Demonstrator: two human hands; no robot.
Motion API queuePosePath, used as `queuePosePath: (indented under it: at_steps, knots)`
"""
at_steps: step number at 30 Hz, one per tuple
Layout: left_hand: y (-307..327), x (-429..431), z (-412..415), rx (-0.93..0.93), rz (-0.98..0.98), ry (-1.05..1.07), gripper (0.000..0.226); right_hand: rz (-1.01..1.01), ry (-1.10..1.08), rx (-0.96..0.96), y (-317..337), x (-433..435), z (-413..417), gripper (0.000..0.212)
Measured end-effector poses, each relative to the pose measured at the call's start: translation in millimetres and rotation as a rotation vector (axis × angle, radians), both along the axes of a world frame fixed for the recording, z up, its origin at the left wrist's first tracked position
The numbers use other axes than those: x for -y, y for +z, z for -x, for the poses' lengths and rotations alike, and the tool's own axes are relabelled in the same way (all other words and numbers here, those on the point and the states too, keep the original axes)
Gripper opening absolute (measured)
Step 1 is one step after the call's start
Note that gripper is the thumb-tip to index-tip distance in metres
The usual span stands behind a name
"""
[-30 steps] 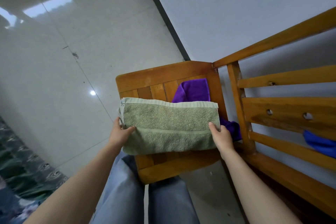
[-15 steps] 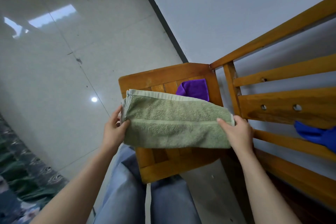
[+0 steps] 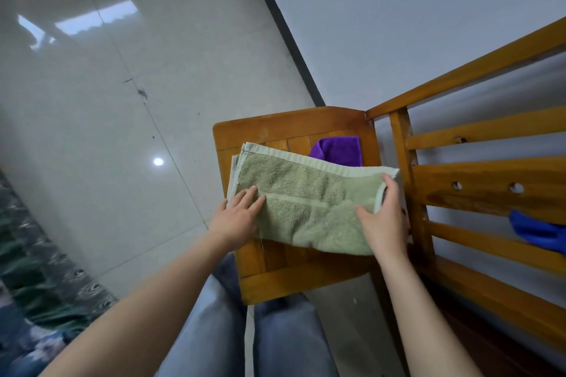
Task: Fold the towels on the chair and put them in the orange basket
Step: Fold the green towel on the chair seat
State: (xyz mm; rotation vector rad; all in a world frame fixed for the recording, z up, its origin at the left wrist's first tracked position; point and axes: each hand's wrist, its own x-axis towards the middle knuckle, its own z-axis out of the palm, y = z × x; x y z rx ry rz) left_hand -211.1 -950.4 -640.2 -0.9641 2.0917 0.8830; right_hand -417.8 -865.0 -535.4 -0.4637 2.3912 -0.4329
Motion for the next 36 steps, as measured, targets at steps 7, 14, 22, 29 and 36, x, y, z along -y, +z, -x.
queuePosePath:
  at_steps: [7,14,22,29,36]
  knots:
    - [3,16,3,-0.099,-0.179,0.166,0.056,0.201,0.462,0.123,0,51,-79,0.069]
    - [8,40,0,-0.456,-0.775,1.447,0.043,0.270,0.238,0.228,-25,80,-111,0.061]
    - [5,52,-15,-0.454,-0.858,1.652,0.065,-0.009,0.516,0.045,-54,65,-100,0.046]
    - [-13,16,-12,-0.223,0.236,0.637,0.074,-0.194,1.224,-0.463,-106,38,-79,0.074]
    - [-62,-15,-38,-0.291,0.458,-0.030,0.062,-0.232,1.371,-0.417,-137,30,-67,0.079]
